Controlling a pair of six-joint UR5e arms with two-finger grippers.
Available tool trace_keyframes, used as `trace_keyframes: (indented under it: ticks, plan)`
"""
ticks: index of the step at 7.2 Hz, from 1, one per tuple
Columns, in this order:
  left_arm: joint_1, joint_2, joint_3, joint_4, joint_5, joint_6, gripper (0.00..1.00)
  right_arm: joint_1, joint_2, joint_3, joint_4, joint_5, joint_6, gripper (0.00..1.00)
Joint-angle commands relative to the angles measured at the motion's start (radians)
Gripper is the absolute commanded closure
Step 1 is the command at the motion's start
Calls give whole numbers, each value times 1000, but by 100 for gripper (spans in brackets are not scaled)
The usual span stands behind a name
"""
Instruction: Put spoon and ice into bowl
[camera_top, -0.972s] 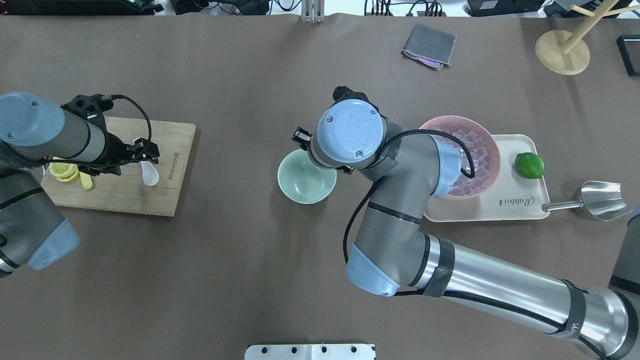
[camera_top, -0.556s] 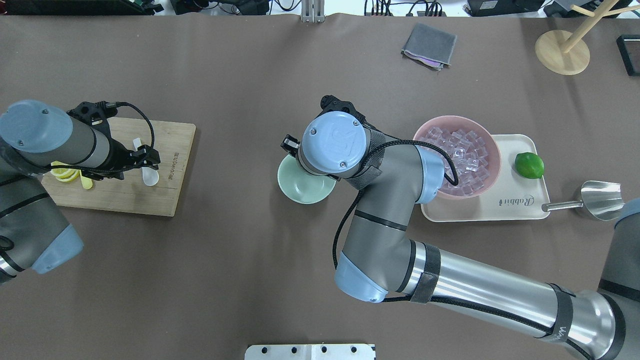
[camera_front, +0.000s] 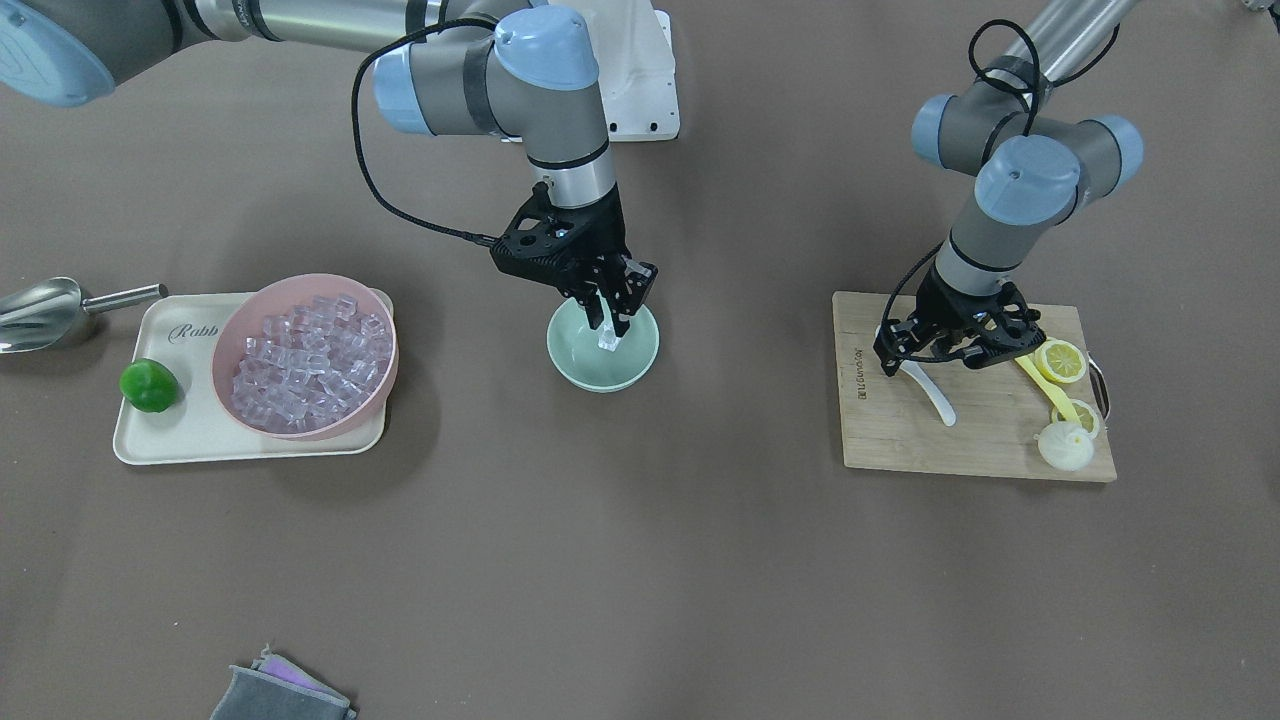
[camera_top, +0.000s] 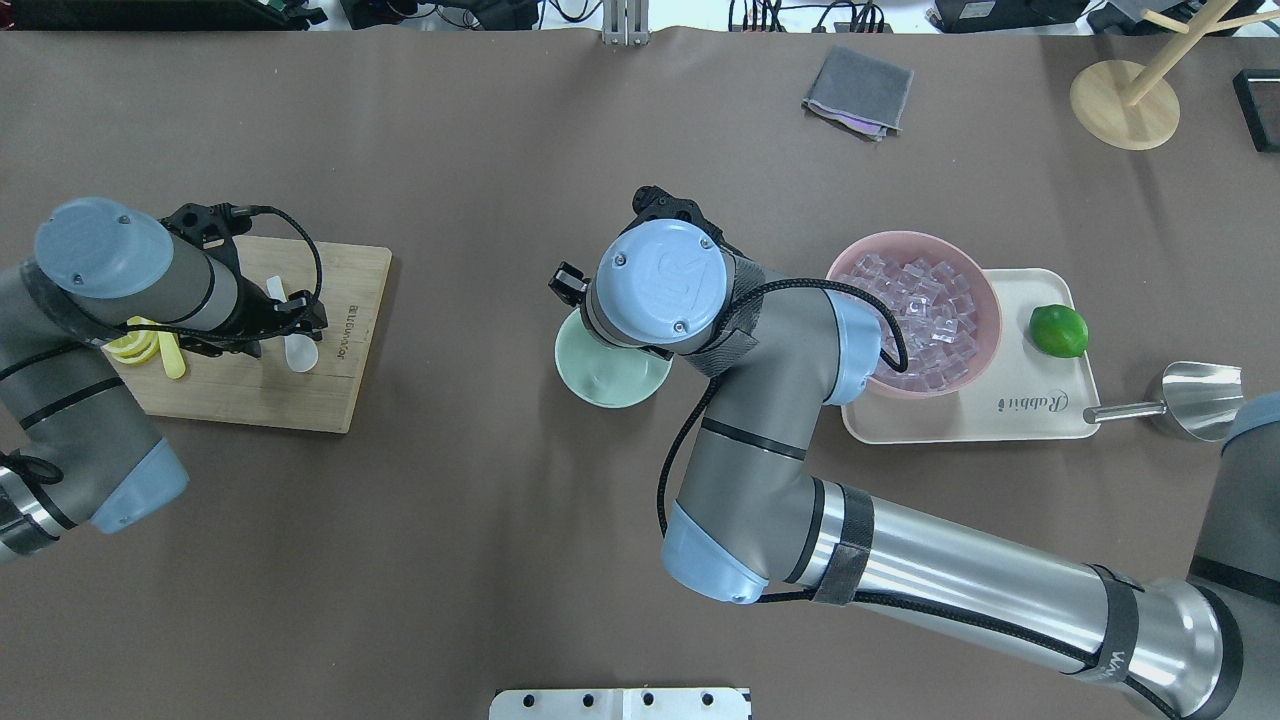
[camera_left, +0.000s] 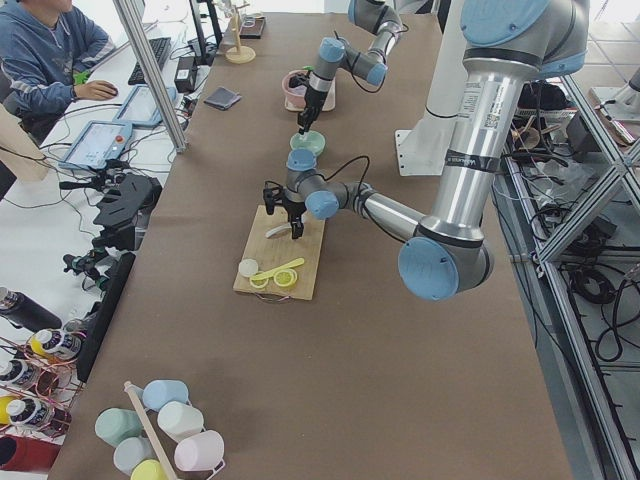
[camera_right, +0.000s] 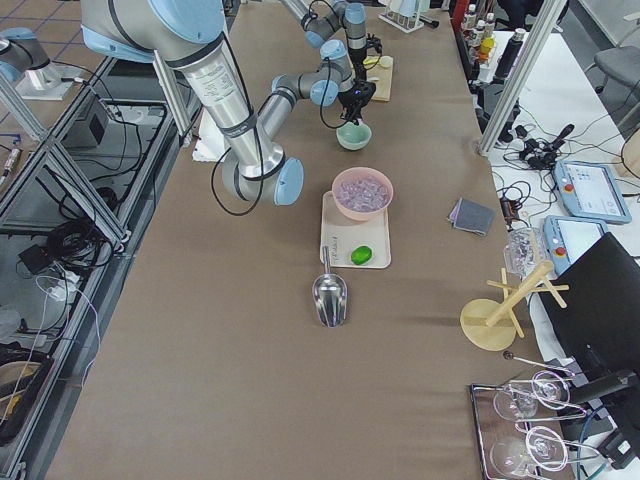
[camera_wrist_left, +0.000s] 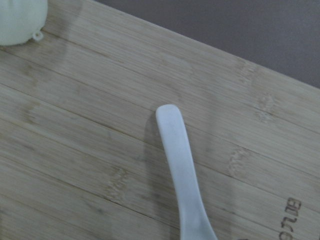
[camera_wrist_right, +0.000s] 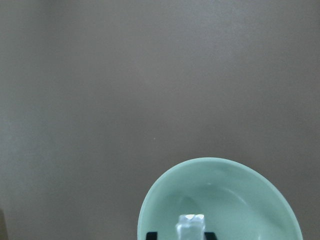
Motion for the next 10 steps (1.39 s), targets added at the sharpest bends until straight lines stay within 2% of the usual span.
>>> trace_keyframes:
  ticks: [1,6,7,8,9,10]
  plan:
    - [-4,-8,-1,5,-6,5,100,1,1,5,18,1,2,0]
    - [-35,-25,-24,5,-57,82,100,1,-3,14,16,3,5,0]
    - [-58,-58,-38,5,-118,81,100,2,-34,67,7,10,4,0]
    - [-60,-113,-40,8,-134,75,100,24,-140,200,6,22,-16,0]
    - [-58,-206,-41,74,-143,68,100,89,-258,327,4,106,-87,0]
    - [-52,-308,-41,153,-151,49,100,192,-337,389,4,221,-157,0]
